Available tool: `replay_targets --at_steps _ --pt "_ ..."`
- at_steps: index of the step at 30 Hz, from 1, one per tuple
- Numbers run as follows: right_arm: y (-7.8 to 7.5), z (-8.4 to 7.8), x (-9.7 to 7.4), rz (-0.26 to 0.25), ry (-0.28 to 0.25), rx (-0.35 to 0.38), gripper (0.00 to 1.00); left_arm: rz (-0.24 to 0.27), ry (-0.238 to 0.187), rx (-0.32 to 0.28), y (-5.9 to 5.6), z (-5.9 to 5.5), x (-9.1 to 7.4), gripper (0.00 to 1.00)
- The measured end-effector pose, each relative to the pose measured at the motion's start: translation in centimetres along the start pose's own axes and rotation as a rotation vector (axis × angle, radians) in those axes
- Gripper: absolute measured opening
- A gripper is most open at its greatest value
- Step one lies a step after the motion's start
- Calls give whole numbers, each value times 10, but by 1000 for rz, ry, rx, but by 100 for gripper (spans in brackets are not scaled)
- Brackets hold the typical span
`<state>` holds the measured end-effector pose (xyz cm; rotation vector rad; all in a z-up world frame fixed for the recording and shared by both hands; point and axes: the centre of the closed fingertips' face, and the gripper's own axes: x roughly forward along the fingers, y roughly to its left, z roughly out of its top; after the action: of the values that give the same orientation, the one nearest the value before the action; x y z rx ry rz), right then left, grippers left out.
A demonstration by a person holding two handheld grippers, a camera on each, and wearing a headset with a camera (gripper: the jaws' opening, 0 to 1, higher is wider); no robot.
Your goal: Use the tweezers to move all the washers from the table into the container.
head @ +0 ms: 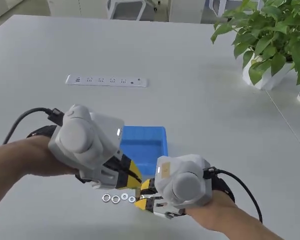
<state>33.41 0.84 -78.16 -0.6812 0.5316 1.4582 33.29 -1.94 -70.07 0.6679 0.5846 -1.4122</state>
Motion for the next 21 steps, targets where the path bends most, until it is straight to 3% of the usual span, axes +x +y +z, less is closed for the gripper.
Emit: replay_targets --at_steps 21 --pt "-5 0 -2 -32 -6 -2 13 3 1 14 1 3 -1 6"
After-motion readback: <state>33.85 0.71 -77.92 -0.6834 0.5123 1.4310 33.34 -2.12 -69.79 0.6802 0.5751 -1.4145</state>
